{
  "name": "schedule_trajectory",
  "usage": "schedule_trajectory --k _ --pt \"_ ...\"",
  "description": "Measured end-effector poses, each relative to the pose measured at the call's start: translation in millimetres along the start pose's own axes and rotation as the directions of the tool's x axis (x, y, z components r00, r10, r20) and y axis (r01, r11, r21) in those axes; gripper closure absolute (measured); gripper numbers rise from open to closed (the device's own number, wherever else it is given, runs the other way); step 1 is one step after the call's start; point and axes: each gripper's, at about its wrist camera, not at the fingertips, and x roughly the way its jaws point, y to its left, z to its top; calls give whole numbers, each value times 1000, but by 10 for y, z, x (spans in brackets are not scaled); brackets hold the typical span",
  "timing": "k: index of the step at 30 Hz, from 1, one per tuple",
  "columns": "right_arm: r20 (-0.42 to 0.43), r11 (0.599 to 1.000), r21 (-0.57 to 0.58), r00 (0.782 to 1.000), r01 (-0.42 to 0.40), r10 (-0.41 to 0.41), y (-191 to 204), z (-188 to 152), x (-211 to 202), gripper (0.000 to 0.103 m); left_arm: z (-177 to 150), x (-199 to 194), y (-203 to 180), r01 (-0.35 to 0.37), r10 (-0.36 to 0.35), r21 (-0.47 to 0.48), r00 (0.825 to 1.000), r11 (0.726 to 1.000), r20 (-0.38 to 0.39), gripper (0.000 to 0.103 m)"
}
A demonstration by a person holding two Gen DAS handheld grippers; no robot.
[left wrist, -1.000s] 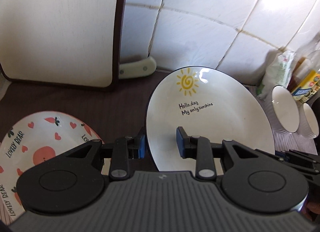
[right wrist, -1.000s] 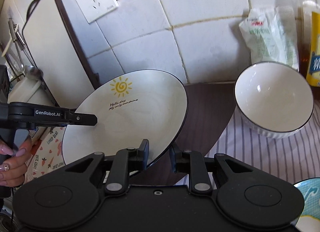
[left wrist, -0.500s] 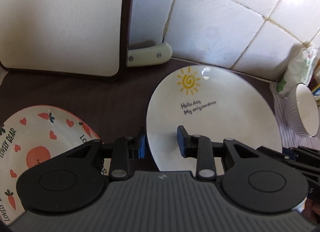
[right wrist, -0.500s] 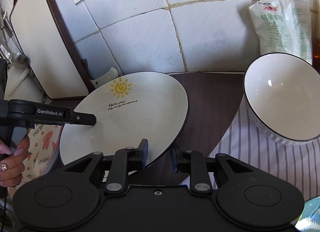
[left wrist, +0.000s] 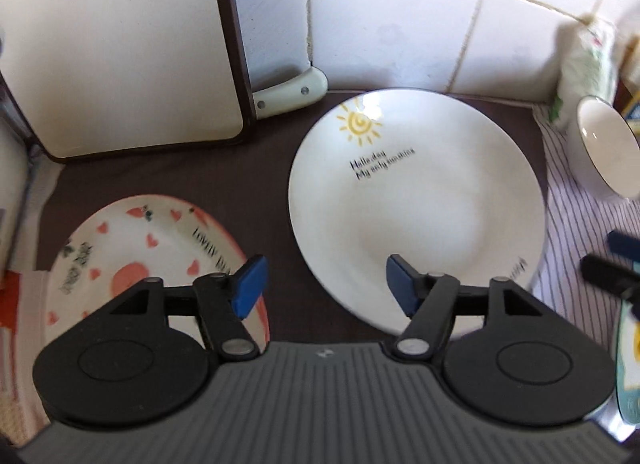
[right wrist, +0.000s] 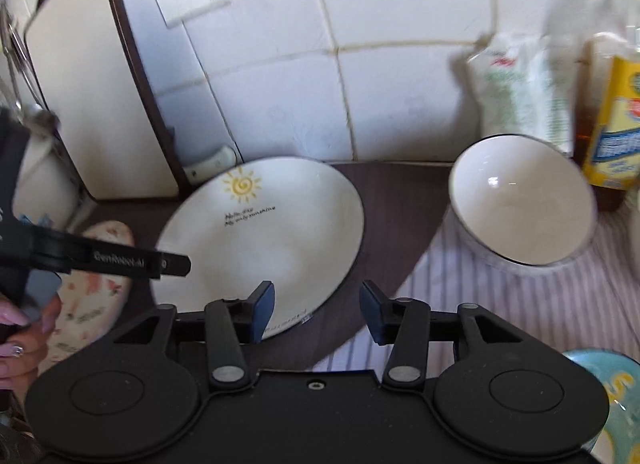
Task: Organize plates and bowls
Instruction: 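Lower the sun-print plate onto the table, open both grippers, then move both grippers to the blue fried-egg plate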
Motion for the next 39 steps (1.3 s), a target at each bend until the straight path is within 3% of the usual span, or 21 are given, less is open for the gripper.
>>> schedule_trajectory --k 3,8,12,16,18,25,31,35,39 --pt "28 1000 9 1000 9 -9 -31 -21 -282 43 -30 -212 -52 9 -8 19 1000 1000 -24 30" --pt "82 1000 -4 997 13 -13 -21 -55 -779 42 -54 -572 -166 11 -9 38 999 999 -44 29" --pt "129 1000 -11 991 24 -23 45 -117 -1147 34 -93 -828 -277 -15 16 49 999 999 -37 29" --pt "160 998 -1 985 61 -60 79 -240 -1440 28 -158 -1037 -379 38 -36 54 999 998 -39 28" --pt "164 997 -1 984 75 -74 79 -283 -1571 18 -199 -1153 -456 60 -58 70 998 996 -27 26" --pt "195 992 -16 974 124 -119 71 -498 -2032 13 -386 -1501 -808 124 -123 164 992 979 -19 22" --pt "189 987 -17 970 157 -151 -58 -703 -2263 11 -519 -1755 -1046 163 -169 233 986 959 3 21" --pt "186 986 27 968 165 -167 -167 -855 -2335 6 -593 -1805 -1193 196 -200 271 980 943 -11 13" --pt "158 969 59 956 239 -246 -263 -1000 -2304 1 -677 -1762 -1365 218 -218 315 975 924 -35 8"
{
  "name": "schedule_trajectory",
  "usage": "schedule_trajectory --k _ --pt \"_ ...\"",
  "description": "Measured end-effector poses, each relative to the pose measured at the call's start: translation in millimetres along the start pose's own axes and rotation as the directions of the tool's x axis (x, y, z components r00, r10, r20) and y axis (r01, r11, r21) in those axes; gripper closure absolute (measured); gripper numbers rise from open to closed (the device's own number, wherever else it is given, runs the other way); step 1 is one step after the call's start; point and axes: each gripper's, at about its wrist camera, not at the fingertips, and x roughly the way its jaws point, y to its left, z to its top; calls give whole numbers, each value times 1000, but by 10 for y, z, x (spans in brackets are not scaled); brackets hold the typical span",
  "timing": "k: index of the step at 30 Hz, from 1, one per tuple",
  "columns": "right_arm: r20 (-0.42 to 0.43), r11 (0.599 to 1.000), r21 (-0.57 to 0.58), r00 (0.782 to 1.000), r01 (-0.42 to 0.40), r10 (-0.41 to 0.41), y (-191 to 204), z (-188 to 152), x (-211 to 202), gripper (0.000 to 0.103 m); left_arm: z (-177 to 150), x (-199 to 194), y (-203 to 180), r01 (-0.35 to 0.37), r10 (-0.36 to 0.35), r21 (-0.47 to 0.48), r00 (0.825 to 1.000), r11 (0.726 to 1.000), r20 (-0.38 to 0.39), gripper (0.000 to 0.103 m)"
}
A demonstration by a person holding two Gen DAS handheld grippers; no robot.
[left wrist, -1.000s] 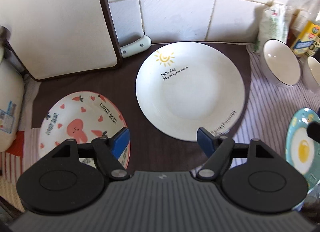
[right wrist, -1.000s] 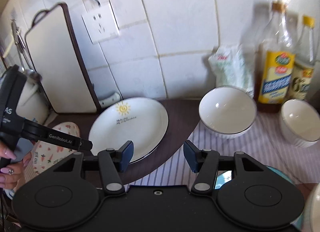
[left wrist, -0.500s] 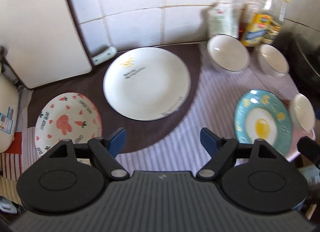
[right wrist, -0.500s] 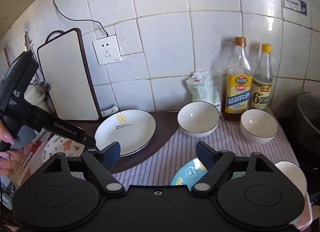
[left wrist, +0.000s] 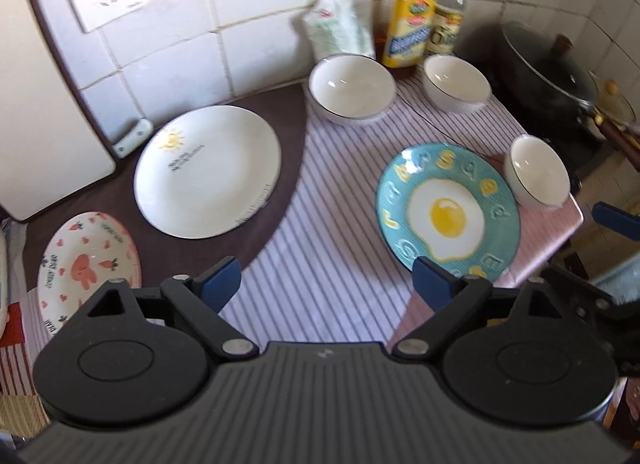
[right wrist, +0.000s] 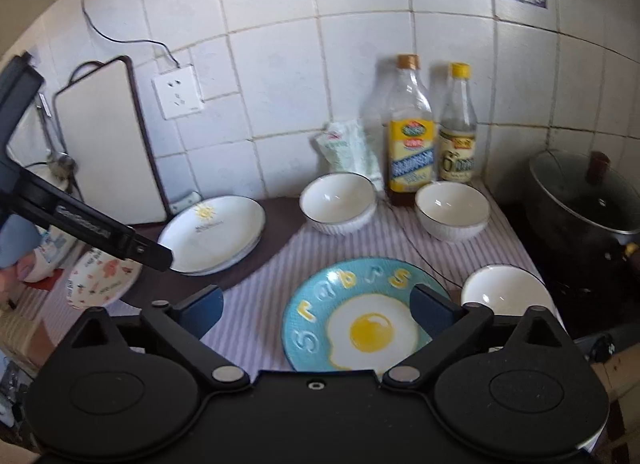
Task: Organize plates and bowls
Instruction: 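Move both grippers to the blue fried-egg plate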
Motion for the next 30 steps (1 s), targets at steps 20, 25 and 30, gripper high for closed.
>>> schedule_trajectory --k 20,25,30 --pt "-77 980 189 996 66 -52 -678 -732 681 4 -56 1072 -309 94 -94 -42 996 995 4 9" --pt "-102 958 279 994 70 -43 -760 -843 871 11 -67 1385 -351 90 -88 -81 995 993 37 10" --pt "-113 955 283 992 87 -57 -802 -914 990 21 -89 1602 -302 161 -155 -155 987 975 45 10"
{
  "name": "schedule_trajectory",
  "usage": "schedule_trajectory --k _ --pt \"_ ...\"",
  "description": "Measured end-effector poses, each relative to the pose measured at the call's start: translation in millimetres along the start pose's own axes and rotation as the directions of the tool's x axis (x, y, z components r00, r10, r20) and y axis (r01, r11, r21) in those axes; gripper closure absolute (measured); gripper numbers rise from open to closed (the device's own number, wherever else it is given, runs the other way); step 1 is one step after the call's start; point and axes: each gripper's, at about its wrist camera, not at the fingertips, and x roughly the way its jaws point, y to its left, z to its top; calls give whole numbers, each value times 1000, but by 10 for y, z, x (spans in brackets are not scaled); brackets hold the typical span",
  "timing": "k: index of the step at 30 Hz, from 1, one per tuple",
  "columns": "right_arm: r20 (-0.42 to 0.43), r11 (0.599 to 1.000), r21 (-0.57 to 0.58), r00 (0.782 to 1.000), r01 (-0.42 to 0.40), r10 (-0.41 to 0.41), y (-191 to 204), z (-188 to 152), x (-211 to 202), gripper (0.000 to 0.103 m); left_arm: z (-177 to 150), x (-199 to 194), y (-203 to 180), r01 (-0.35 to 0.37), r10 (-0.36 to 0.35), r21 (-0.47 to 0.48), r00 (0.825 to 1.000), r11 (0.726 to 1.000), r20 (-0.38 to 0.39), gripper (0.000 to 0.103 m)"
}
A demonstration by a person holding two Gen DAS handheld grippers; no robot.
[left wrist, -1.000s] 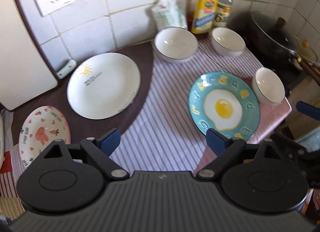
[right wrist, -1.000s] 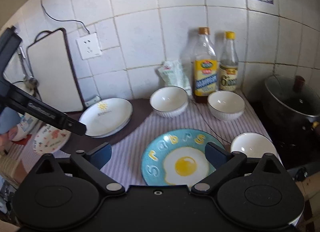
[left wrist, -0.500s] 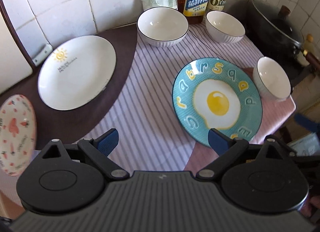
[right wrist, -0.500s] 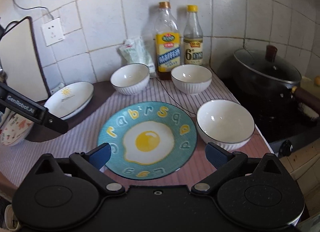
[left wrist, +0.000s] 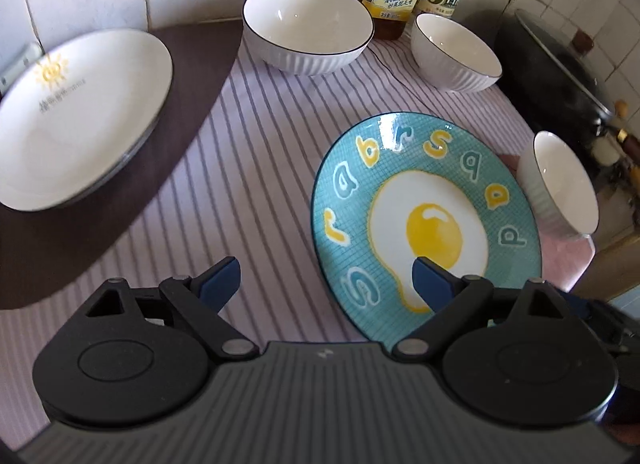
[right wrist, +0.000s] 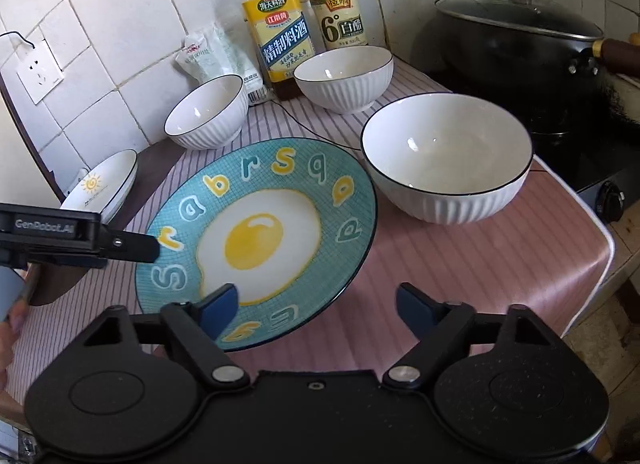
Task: Organize plates and bowls
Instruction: 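Move both grippers to the blue fried-egg plate, then close both grippers on the rim of the blue fried-egg plate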
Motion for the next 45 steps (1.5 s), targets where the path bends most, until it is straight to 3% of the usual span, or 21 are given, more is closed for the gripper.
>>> schedule_trajectory --k 3,5,6,8,10,12,18,20,30,39,45 --pt "-20 1000 23 1000 -8 9 -38 36 92 37 9 90 11 0 0 -9 1000 1000 2 16" --pt "-32 998 56 999 -41 43 -65 79 122 51 22 152 2 10 -10 17 1000 1000 -10 37" --pt "-36 995 76 997 -67 70 -78 98 137 53 35 163 0 7 -7 33 1000 999 -4 38" --pt "-37 993 107 997 -59 63 -100 109 173 57 61 179 -8 15 -15 64 1000 998 1 55" --pt "-27 992 116 998 -52 55 -116 98 192 62 87 196 -5 5 -5 89 1000 996 -1 65" --pt "-19 993 111 999 -34 36 -138 77 190 76 103 198 7 20 -20 106 1000 994 -5 66" --pt "-7 992 116 999 -48 49 -206 102 207 78 90 196 18 21 -20 95 1000 995 -2 66" --pt "-8 991 124 999 -45 47 -219 112 205 79 85 193 9 39 -38 92 999 995 -9 72" --pt "-37 994 52 995 -96 98 -165 145 131 79 68 105 79 40 -37 61 998 997 -50 76" --pt "-23 990 -10 990 -139 139 17 213 35 79 -29 -284 189 23 -23 65 1000 998 -1 76" --pt "-9 977 -84 980 -198 198 195 414 -107 79 -65 -687 319 29 -32 40 997 999 74 76"
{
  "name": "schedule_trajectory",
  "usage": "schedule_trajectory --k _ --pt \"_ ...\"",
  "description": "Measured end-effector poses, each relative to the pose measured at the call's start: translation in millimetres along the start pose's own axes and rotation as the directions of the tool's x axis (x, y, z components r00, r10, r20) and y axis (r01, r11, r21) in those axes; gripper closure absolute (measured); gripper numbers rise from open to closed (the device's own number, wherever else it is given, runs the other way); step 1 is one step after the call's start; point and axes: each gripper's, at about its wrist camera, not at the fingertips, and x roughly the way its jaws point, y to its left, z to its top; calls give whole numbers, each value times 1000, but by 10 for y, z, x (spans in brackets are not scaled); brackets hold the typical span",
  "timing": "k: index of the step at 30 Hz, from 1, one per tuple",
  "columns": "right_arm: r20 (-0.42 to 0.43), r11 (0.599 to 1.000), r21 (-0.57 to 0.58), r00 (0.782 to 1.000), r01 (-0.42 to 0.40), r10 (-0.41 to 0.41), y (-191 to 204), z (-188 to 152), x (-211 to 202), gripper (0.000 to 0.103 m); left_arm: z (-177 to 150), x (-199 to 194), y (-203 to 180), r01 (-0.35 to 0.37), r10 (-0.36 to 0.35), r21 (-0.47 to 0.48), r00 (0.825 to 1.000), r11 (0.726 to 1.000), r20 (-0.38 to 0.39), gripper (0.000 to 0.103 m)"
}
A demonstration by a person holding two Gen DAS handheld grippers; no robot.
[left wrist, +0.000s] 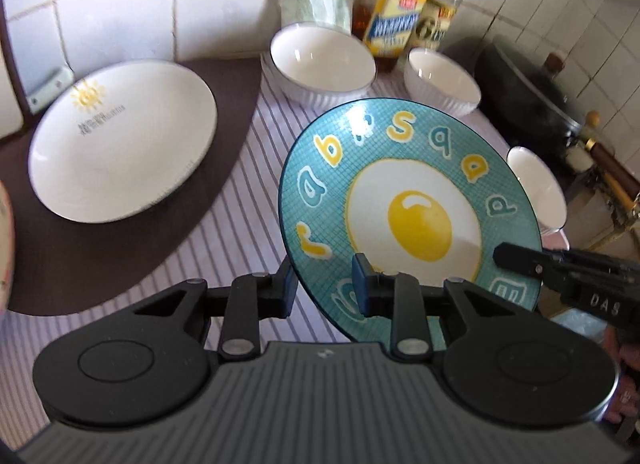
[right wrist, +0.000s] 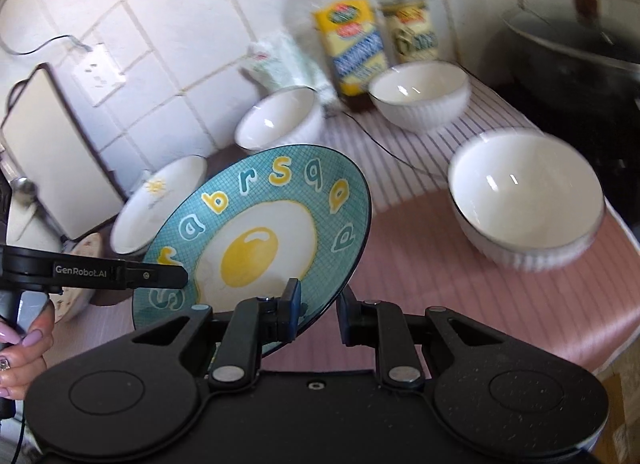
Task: Organize plates and bowls
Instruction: 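Close both grippers on the rim of the blue fried-egg plate, then carry the fried-egg plate over and lower it onto the sun-print plate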
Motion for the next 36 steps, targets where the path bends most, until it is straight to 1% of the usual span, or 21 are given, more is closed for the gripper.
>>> schedule_trajectory --k 3,6,9,14,17,22,24,26,28,33,35,36 --pt "12 999 -47 1000 -25 26 116 134 -76 79 16 -191 82 2 -1 -33 999 999 41 76" --pt "16 993 -98 998 -60 61 259 289 -87 79 21 -394 177 -3 10 -70 995 998 103 76" --pt "36 983 -162 995 -84 91 444 418 -89 79 45 -519 278 -26 37 -95 992 995 124 76" --pt "39 971 -201 989 -132 142 737 602 22 80 97 -758 561 -41 65 -154 986 987 156 76" --pt "31 960 -230 985 -157 169 939 691 135 80 120 -826 797 -53 89 -210 982 976 164 76" --pt "-8 943 -258 977 -208 214 1218 835 483 80 138 -738 1227 -73 127 -312 980 947 154 76" --pt "-24 943 -236 971 -235 236 1267 881 654 80 143 -684 1353 -85 141 -317 978 944 157 76" --pt "-34 947 -202 968 -251 249 1277 893 811 80 144 -645 1457 -96 148 -292 976 951 161 76" --pt "-55 954 -169 969 -247 241 1299 881 973 80 171 -547 1571 -103 150 -299 979 949 141 76" --pt "-118 960 -146 968 -239 223 1357 879 1341 80 160 -324 1833 -114 157 -349 983 930 97 76" --pt "-146 957 -146 962 -250 229 1380 898 1469 80 167 -244 1966 -98 137 -392 988 915 72 76" --pt "-163 956 -142 959 -256 232 1379 912 1548 80 150 -197 2014 -94 128 -401 990 911 59 76"
